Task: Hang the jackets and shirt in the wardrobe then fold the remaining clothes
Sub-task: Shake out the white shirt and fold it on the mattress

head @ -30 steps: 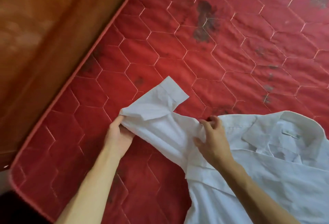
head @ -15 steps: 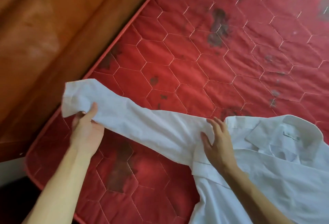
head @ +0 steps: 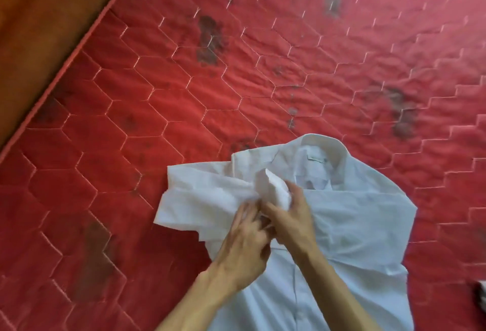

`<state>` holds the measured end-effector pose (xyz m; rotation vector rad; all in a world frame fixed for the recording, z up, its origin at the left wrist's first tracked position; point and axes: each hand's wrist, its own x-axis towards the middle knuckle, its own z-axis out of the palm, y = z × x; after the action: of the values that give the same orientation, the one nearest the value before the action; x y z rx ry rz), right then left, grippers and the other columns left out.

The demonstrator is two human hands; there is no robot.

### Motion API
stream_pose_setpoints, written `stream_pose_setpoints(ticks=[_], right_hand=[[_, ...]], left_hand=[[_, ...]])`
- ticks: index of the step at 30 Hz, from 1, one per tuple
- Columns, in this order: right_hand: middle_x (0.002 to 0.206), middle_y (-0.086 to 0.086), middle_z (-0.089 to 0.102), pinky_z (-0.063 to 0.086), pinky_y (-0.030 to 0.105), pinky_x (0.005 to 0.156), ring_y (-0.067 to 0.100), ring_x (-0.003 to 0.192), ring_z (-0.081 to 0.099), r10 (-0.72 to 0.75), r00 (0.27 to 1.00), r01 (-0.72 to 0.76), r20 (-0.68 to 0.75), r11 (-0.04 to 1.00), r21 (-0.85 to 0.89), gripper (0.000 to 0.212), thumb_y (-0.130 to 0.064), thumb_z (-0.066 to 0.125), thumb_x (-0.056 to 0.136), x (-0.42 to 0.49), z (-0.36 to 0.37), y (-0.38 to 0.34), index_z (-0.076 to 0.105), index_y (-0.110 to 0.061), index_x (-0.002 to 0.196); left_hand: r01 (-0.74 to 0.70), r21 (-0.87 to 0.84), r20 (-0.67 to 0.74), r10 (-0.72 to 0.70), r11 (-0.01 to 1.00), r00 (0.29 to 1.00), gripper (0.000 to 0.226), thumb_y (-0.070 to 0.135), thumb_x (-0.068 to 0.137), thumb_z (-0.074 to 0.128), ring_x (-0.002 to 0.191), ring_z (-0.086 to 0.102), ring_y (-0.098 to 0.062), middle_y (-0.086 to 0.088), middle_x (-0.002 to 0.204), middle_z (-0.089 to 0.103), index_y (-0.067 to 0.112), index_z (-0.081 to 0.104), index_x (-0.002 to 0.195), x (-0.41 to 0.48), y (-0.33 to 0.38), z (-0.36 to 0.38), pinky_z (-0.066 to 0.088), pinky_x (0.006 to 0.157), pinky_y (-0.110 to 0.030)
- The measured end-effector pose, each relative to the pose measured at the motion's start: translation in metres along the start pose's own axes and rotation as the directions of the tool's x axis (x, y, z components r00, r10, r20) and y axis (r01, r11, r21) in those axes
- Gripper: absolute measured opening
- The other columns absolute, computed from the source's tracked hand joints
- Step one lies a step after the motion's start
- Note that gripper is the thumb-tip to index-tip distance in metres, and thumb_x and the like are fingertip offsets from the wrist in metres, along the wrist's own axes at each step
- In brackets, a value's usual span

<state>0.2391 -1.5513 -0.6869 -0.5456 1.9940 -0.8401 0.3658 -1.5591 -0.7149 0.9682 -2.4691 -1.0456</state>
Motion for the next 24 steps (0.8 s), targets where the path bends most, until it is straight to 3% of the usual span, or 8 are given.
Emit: stream_pose_setpoints(ticks=[2, 5, 10, 12, 14, 18, 21, 24], right_hand=[[0.102, -0.013, 0.071, 0.056, 0.029, 0.079, 0.007, 0.095, 0.067, -0.008, 0.998, 0.007, -0.056, 1.0, -0.014, 0.043, -0.006, 0.064, 0.079, 0.007, -0.048, 0.026, 0.065, -0.031, 0.114], [0.082, -0.014, 0.072, 0.049, 0.019, 0.068, 0.002, 0.074, 0.062, 0.03, 0.99, -0.023, -0.139, 0.998, 0.056, 0.025, -0.001, 0.057, 0.085, 0.011, -0.113, 0.058, 0.073, -0.018, 0.093], [0.062, -0.008, 0.052, 0.039, 0.026, 0.056, 0.015, 0.065, 0.045, 0.219, 0.91, -0.134, -0.353, 0.959, 0.251, 0.019, -0.01, 0.059, 0.084, 0.024, -0.197, 0.106, 0.055, -0.016, 0.066], [0.064, -0.006, 0.056, 0.042, 0.026, 0.056, 0.018, 0.067, 0.049, 0.261, 0.885, -0.155, -0.384, 0.945, 0.287, 0.016, -0.007, 0.058, 0.085, 0.032, -0.218, 0.121, 0.062, -0.018, 0.073], [0.077, 0.001, 0.06, 0.043, 0.031, 0.061, 0.019, 0.073, 0.052, 0.282, 0.866, -0.174, -0.413, 0.944, 0.28, 0.01, -0.027, 0.06, 0.085, 0.04, -0.232, 0.135, 0.063, -0.018, 0.086], [0.075, 0.001, 0.055, 0.041, 0.033, 0.06, 0.017, 0.065, 0.05, 0.3, 0.886, -0.22, -0.355, 0.943, 0.248, 0.068, -0.076, 0.05, 0.083, 0.046, -0.24, 0.159, 0.06, -0.01, 0.092], [0.089, 0.005, 0.065, 0.047, 0.039, 0.072, 0.022, 0.079, 0.061, 0.297, 0.883, -0.26, -0.364, 0.954, 0.148, 0.057, -0.061, 0.061, 0.086, 0.036, -0.23, 0.175, 0.061, -0.008, 0.106], [0.114, 0.008, 0.066, 0.047, 0.042, 0.088, 0.029, 0.103, 0.061, 0.302, 0.837, -0.337, -0.457, 0.942, 0.006, 0.039, -0.031, 0.063, 0.091, 0.02, -0.221, 0.19, 0.055, -0.012, 0.125]], left_hand=[[-0.076, -0.028, 0.075, 0.078, 0.997, 0.994, 0.037, -0.005, 0.067, 0.06, 0.147, 0.03, -0.02, 0.002, 0.145, 0.053, 0.022, 0.069, 0.09, 0.0, 0.018, 0.028, 0.025, 0.118, -0.044], [-0.06, -0.029, 0.083, 0.062, 0.998, 0.995, 0.036, -0.002, 0.07, 0.057, 0.147, 0.031, -0.018, 0.005, 0.149, 0.05, 0.024, 0.067, 0.094, -0.006, 0.036, 0.055, 0.032, 0.113, -0.052], [0.117, 0.181, -0.036, -0.113, 0.976, 0.993, 0.078, -0.014, 0.066, 0.061, 0.15, 0.024, -0.03, -0.012, 0.16, 0.031, 0.018, 0.053, 0.137, -0.021, 0.027, 0.065, 0.029, 0.114, -0.059], [0.23, 0.312, -0.068, -0.22, 0.922, 0.973, 0.093, -0.014, 0.065, 0.066, 0.15, 0.021, -0.036, -0.018, 0.163, 0.021, 0.014, 0.039, 0.15, -0.027, 0.014, 0.057, 0.025, 0.116, -0.06], [0.312, 0.412, -0.077, -0.308, 0.856, 0.948, 0.09, -0.007, 0.069, 0.067, 0.15, 0.02, -0.038, -0.019, 0.163, 0.018, 0.012, 0.038, 0.152, -0.034, -0.005, 0.049, 0.025, 0.116, -0.061], [0.402, 0.453, 0.002, -0.452, 0.796, 0.892, 0.092, -0.003, 0.067, 0.077, 0.138, 0.036, -0.043, -0.021, 0.159, 0.025, 0.017, 0.043, 0.149, -0.054, -0.036, 0.037, 0.045, 0.099, -0.059], [0.427, 0.36, -0.009, -0.454, 0.83, 0.891, 0.086, -0.009, 0.076, 0.066, 0.105, 0.062, -0.037, -0.014, 0.154, 0.031, 0.029, 0.038, 0.149, -0.067, -0.039, 0.032, 0.059, 0.061, -0.044], [0.516, 0.148, -0.136, -0.499, 0.844, 0.856, 0.072, -0.008, 0.084, 0.059, 0.084, 0.062, -0.031, -0.009, 0.129, 0.049, 0.028, 0.043, 0.144, -0.069, -0.036, 0.028, 0.054, 0.065, -0.042]])
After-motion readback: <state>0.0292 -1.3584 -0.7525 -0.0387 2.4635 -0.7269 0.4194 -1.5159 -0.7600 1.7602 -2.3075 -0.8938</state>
